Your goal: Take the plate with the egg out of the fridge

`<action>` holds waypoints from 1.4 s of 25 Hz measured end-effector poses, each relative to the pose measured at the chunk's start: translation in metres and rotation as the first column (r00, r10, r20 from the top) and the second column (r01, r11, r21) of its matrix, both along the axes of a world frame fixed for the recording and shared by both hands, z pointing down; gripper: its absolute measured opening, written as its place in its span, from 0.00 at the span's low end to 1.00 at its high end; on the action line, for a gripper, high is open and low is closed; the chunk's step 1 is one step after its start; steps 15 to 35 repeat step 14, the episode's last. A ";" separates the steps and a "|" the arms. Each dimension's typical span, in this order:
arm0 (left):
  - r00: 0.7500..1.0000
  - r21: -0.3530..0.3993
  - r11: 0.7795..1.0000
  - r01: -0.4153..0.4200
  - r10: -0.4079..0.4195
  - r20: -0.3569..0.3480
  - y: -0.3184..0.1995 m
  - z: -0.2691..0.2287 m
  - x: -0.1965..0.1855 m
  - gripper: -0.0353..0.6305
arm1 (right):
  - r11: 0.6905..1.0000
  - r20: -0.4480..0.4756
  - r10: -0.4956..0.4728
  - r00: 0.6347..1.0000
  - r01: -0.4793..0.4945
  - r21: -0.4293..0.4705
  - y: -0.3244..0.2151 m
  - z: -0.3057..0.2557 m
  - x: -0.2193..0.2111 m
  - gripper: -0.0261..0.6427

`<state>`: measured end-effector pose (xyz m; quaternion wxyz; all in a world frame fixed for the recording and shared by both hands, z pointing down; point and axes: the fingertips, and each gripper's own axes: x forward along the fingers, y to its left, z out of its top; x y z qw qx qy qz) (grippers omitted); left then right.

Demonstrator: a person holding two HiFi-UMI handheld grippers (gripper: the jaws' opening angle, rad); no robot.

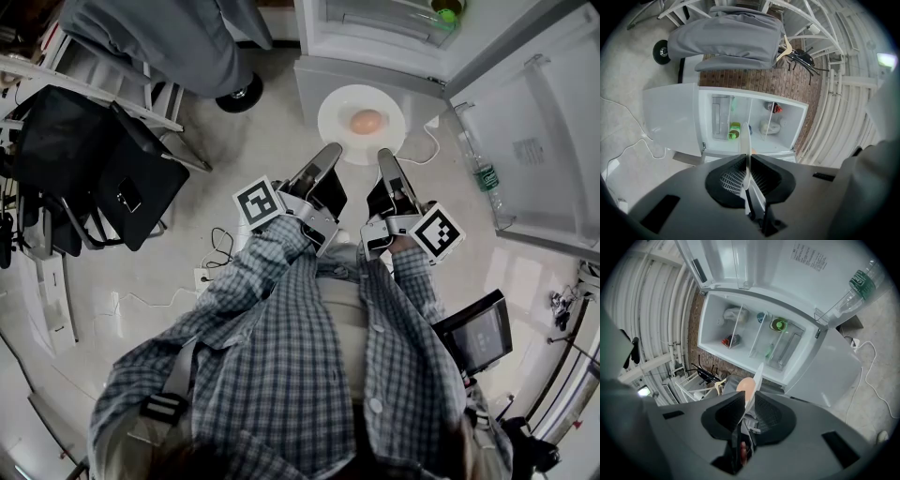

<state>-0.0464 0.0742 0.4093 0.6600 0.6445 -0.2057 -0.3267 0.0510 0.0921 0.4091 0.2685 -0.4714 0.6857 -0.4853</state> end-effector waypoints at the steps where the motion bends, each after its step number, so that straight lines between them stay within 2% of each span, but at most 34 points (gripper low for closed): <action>1: 1.000 0.000 1.000 0.000 0.000 0.000 0.000 0.000 0.000 0.11 | 1.000 -0.007 -0.001 1.000 0.001 0.002 0.000 0.000 0.001 0.14; 35: 1.000 0.003 1.000 0.003 -0.003 -0.001 -0.003 -0.001 0.000 0.11 | 1.000 -0.004 -0.007 1.000 0.008 0.013 -0.004 -0.002 0.000 0.14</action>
